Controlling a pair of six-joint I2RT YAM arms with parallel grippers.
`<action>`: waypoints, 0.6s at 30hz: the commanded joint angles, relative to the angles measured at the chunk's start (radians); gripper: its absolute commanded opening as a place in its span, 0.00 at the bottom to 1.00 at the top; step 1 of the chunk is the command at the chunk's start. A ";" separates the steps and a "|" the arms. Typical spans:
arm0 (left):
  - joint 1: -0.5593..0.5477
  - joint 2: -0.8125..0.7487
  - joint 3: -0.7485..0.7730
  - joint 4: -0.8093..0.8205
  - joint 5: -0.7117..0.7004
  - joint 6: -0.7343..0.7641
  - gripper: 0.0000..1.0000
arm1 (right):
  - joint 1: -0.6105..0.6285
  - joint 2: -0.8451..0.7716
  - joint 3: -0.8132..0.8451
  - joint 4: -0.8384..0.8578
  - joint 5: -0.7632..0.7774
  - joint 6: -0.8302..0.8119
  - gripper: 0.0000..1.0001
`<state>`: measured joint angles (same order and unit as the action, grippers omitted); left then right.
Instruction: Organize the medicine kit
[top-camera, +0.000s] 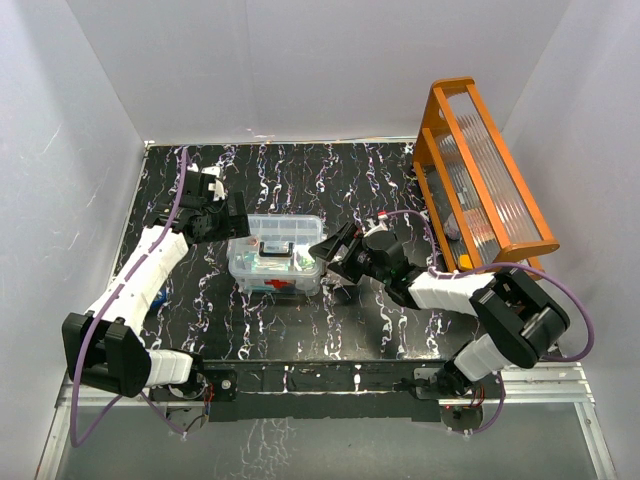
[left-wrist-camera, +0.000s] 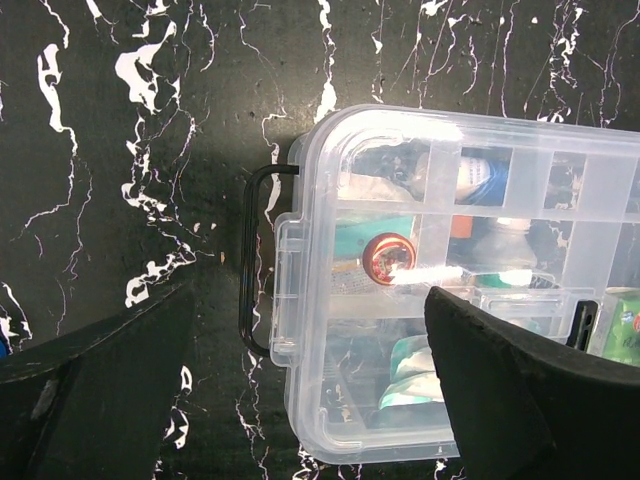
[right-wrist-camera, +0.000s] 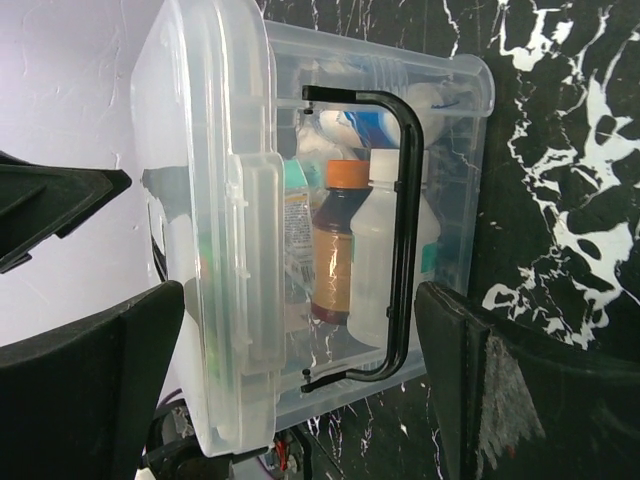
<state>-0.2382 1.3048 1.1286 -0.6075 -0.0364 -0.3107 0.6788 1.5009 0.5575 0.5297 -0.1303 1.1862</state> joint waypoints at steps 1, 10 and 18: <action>0.003 -0.006 -0.020 -0.002 0.017 -0.005 0.95 | -0.002 0.062 -0.024 0.160 -0.063 0.019 0.98; 0.003 0.006 -0.097 0.007 0.045 -0.039 0.82 | -0.002 0.128 -0.029 0.291 -0.116 0.047 0.98; 0.003 -0.001 -0.109 0.015 0.038 -0.048 0.78 | 0.004 0.027 -0.020 0.076 0.002 -0.001 0.80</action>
<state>-0.2379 1.3060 1.0458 -0.5476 0.0124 -0.3637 0.6727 1.6043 0.5339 0.7273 -0.1925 1.2346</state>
